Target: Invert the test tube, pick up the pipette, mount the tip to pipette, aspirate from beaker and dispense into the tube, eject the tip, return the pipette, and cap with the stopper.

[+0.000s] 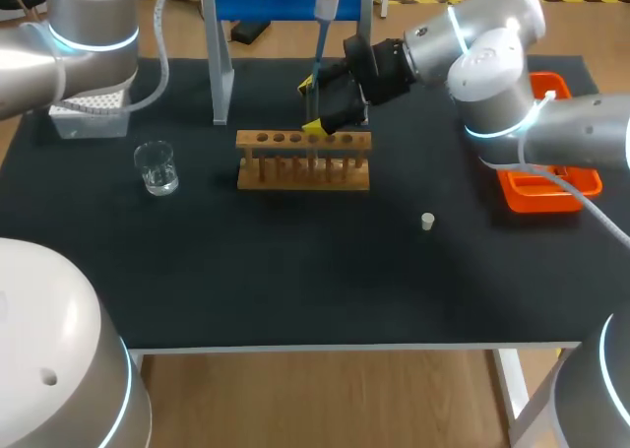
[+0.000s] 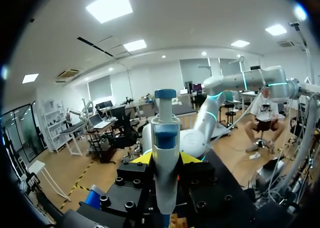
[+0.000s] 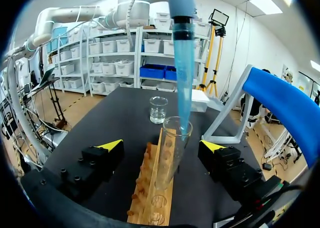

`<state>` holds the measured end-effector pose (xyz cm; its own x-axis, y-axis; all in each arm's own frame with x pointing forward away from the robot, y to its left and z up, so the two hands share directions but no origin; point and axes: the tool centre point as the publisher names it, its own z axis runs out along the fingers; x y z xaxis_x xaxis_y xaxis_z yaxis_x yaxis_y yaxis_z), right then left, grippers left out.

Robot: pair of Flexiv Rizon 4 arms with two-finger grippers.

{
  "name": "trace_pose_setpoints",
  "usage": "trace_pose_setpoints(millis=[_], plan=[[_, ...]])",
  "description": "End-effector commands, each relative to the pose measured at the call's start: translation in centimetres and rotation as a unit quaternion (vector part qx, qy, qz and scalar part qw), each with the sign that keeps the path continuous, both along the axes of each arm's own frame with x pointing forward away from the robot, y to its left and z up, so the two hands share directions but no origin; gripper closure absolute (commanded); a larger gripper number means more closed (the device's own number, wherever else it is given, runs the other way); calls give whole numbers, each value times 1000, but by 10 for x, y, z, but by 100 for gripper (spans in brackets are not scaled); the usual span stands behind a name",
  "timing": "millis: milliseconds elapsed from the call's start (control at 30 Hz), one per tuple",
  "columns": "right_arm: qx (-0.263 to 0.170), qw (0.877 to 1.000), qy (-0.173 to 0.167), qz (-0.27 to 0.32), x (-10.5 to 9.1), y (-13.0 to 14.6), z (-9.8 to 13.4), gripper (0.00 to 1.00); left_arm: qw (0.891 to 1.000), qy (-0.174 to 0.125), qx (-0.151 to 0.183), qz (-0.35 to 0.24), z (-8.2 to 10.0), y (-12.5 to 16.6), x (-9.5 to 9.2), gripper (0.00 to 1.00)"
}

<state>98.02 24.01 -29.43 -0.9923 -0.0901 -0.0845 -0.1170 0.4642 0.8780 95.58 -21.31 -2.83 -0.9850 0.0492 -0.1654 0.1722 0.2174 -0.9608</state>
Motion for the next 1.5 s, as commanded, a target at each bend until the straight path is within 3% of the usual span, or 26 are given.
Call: trace_pose_setpoints(millis=[33,867,1167,1500], plan=[[-1,1000,0,0,-1,-1,1,0,1000,-1,3,3,3,0,-3,100],[-1,1000,0,0,-1,-1,1,0,1000,-25,10,8,25,1,-15,100],[-1,1000,0,0,-1,-1,1,0,999,-21,28,41,29,30,-28,100],[-1,1000,0,0,-1,-1,1,0,996,-7,47,71,13,77,-62,100]])
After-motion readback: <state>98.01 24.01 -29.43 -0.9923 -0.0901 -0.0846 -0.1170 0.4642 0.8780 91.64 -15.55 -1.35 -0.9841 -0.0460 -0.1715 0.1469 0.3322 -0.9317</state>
